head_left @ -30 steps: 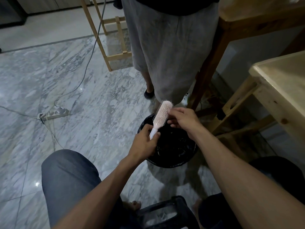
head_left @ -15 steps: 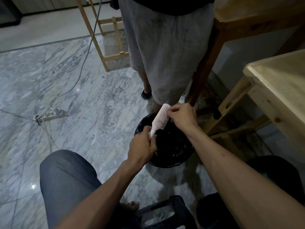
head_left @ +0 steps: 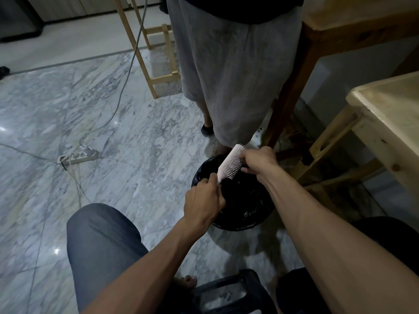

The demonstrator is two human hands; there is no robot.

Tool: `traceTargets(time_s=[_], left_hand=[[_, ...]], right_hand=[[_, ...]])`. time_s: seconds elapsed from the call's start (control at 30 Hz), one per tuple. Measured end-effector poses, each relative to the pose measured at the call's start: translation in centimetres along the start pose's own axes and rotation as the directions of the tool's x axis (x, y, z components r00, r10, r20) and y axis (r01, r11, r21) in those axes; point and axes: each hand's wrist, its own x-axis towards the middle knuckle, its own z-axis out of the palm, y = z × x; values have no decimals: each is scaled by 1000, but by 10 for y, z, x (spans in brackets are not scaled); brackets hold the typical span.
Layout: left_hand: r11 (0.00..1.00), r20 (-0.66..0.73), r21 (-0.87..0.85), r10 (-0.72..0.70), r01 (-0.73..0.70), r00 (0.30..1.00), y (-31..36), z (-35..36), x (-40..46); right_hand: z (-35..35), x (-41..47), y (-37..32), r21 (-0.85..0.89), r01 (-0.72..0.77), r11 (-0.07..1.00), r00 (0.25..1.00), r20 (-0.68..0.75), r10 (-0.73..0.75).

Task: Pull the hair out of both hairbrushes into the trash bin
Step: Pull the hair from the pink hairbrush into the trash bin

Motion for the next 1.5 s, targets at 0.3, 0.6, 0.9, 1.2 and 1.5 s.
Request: traceTargets(time_s=[0.3, 0.6, 0.9, 1.2, 1.5], left_hand=[[987, 44, 23, -159, 158, 986, -32, -1, 0], [951, 29, -205, -232, 233, 972, -28, -11, 3], [910, 78, -345, -217, 230, 973, 1, -23, 7], [914, 54, -386, -113, 125, 992, 28, -50, 19], [897, -125, -441, -44, -15, 991, 75, -90, 42]], right_hand=[[-25, 1, 3, -17, 31, 999, 994, 101, -29], [-28, -2, 13, -451, 148, 880, 988, 113, -108], [-17, -14, 5, 10, 44, 999, 911, 410, -44], [-35, -28, -33, 167, 145, 975, 941, 281, -189], [-85, -48, -92, 268, 243, 932, 948, 137, -286]])
